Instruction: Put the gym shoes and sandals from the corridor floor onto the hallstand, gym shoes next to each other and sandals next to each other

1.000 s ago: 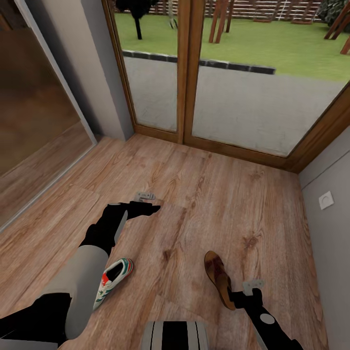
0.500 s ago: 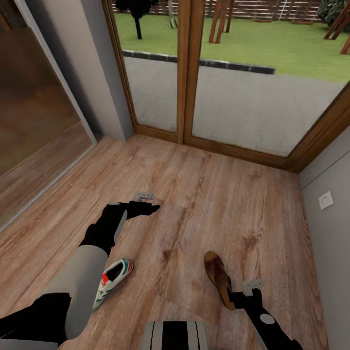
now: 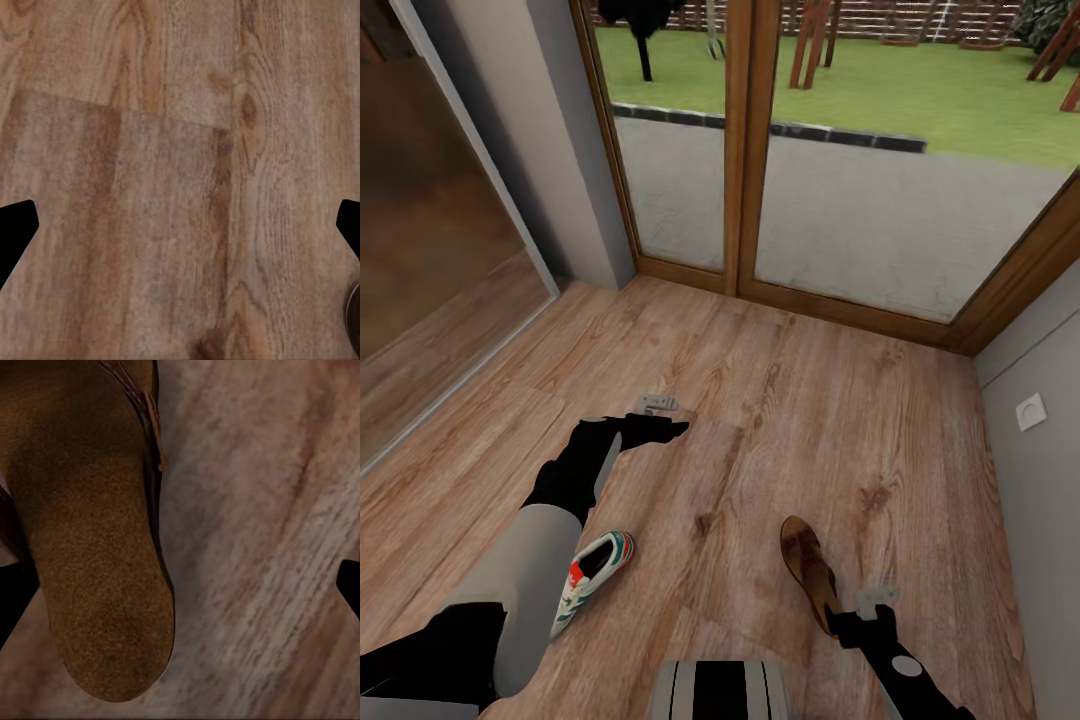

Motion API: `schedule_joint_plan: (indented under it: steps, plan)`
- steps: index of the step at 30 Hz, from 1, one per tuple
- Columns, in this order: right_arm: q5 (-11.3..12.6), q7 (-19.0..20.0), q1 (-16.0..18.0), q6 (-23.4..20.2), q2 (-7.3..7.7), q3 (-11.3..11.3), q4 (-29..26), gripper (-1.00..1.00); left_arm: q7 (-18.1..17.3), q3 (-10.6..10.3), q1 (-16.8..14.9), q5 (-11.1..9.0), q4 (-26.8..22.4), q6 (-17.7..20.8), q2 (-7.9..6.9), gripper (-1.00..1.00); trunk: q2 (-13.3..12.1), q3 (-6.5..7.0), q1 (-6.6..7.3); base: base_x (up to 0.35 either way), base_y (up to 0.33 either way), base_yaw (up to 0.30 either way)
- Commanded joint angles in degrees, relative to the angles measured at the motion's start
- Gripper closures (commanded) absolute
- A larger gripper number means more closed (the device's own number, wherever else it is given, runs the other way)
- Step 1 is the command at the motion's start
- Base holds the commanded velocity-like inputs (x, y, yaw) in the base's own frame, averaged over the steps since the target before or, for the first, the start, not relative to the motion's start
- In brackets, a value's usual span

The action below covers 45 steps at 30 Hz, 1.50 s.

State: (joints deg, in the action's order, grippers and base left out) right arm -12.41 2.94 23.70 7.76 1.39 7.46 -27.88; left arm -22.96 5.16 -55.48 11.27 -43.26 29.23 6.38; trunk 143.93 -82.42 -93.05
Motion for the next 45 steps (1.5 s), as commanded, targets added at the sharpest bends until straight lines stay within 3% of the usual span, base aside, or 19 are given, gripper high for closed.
schedule_joint_plan:
  steps: [1,18,24,33,45]
  plan:
    - [-0.64,0.31,0.03,0.23,-0.34,0.45,0.20,-1.00,-0.56,0.39,-0.01,0.60,-0.07,0.22,0.08,-1.00,0.01,-0.04,0.01,0.000,0.000,0.000]
    - [-0.62,0.27,0.03,0.23,-0.86,0.50,0.37,-1.00,-0.51,0.31,-0.05,0.60,-0.07,0.25,0.12,-1.00,0.01,-0.04,0.01,0.000,0.000,0.000]
    - [-0.60,0.23,0.03,0.23,-0.86,0.53,0.35,-1.00,-0.51,0.32,-0.04,0.60,-0.07,0.23,0.08,-1.00,0.09,-1.38,-0.14,0.000,0.000,0.000]
    - [-0.60,0.22,0.03,0.32,-0.86,0.62,0.24,-1.00,-0.51,0.34,-0.04,0.60,-0.14,0.24,0.06,-1.00,0.09,-1.59,-0.14,0.000,0.000,0.016]
    - [-0.60,0.14,0.03,0.32,-0.86,0.63,0.13,-1.00,-0.47,0.20,-0.07,0.60,-0.16,0.29,0.05,-1.00,0.21,-3.94,-0.38,0.000,0.000,0.000]
